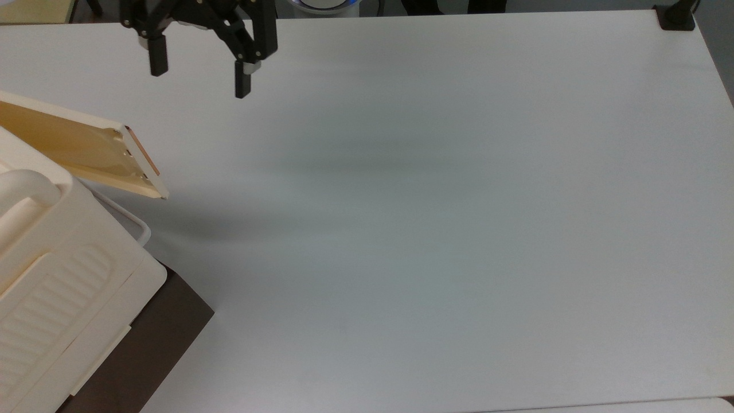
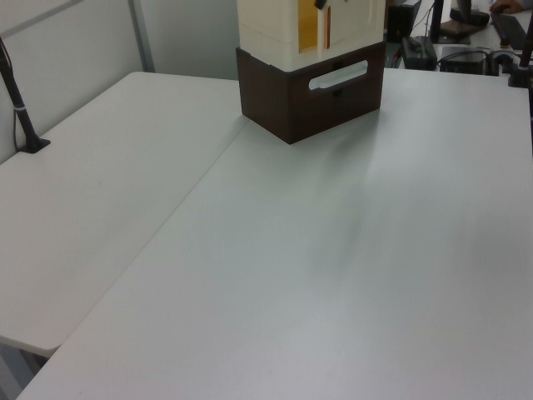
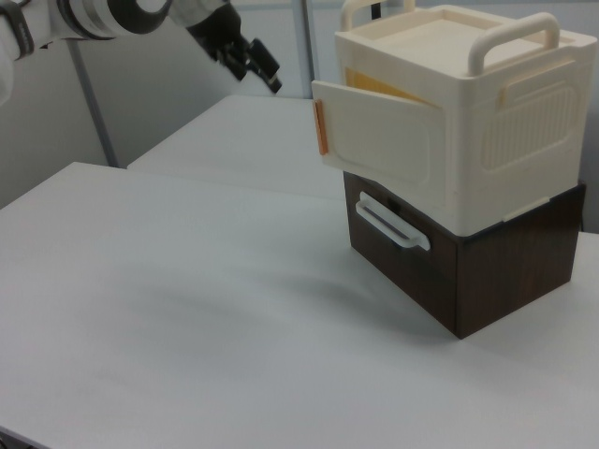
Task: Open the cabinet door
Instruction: 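Pull the gripped door edge outward, swinging the door open on its hinge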
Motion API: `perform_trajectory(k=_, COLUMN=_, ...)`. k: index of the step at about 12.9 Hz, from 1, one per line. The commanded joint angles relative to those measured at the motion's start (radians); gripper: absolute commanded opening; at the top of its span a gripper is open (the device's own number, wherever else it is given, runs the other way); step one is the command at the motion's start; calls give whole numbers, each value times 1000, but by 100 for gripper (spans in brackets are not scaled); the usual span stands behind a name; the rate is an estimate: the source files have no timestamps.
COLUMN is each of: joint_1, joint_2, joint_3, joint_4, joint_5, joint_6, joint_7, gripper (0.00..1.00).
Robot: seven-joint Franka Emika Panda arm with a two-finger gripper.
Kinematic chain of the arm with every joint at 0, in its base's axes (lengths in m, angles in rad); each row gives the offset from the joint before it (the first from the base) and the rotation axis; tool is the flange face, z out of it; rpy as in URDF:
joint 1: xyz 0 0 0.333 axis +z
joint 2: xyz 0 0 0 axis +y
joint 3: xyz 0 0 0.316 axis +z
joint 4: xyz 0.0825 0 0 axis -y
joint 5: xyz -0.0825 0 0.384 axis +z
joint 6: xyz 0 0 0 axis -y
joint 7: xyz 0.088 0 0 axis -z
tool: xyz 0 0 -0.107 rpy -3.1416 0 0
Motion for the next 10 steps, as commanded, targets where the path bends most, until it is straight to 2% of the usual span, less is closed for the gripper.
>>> perform_trajectory(k=1, joint_1=-12, joint_2=29, joint_3=-14, joint_4=1, joint_5=16, joint_6=191, joint_7=54, gripper=100)
perform_trajectory(k=5, joint_1=-61, joint_2=104, joint_3=-14, joint_4=1, joint_5=12, joint_6=413, joint_7=54, gripper=100)
perform_trajectory(k=10, joint_1=-91, joint_2=115, joint_3=-15, joint_4=-9, joint_5=1, joint_6=426, joint_7=42, gripper=100)
